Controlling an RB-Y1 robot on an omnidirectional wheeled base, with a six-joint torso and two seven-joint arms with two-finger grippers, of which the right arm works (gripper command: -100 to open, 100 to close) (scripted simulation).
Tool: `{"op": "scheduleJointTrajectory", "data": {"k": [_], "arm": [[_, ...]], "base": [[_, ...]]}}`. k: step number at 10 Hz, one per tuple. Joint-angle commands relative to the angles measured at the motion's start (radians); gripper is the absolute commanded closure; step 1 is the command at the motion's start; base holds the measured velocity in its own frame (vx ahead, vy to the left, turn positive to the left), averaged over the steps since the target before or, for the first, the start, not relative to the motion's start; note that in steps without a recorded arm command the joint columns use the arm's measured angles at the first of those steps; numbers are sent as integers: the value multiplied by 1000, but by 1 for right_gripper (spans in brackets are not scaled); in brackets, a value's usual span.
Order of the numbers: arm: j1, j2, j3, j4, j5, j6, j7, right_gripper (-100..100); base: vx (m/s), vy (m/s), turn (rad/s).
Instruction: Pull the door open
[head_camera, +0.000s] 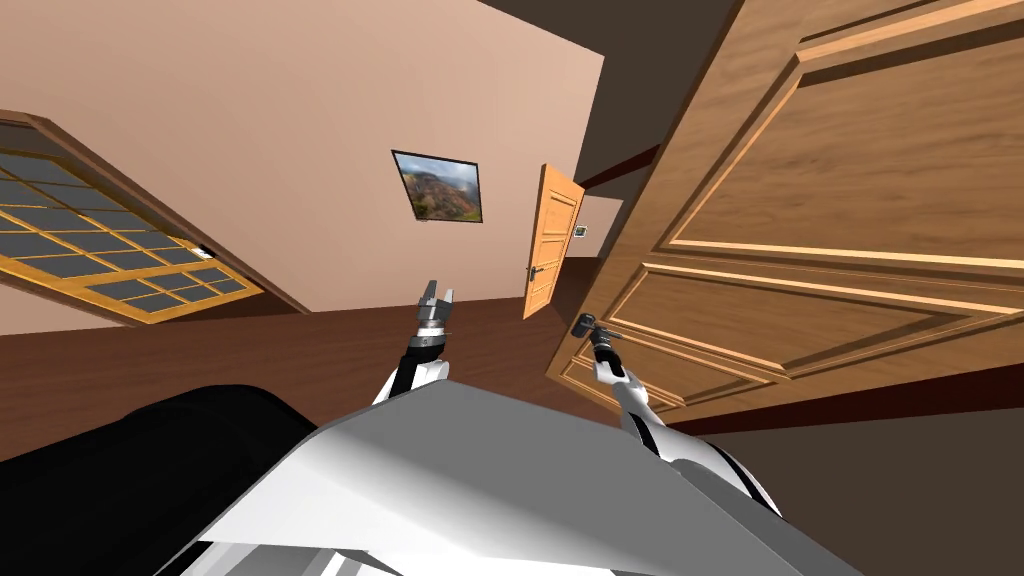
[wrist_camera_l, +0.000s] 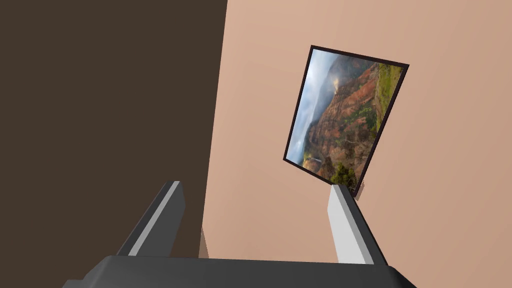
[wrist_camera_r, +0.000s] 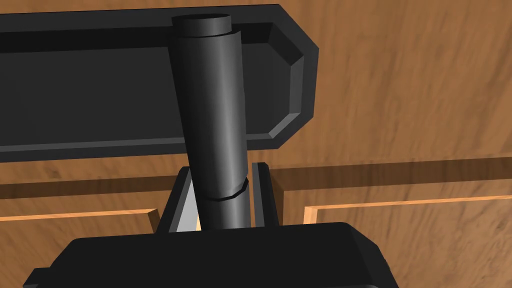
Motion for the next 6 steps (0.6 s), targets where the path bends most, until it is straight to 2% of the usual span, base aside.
{"op": "scheduleJointTrajectory", "data": {"k": [1,3,4,6], "arm": [[0,-4,15,0,5,-5,-16,100],[1,-7,28,-2,10,-8,-28,100],[-3,-4,26,-1,9,-7,-23,100],[0,-5,44,-1,16,-12,-40,100]], "base": [[-193,-84,88],[-206,-58,74],[-82,-15,31],[-140,-40,72]]}}
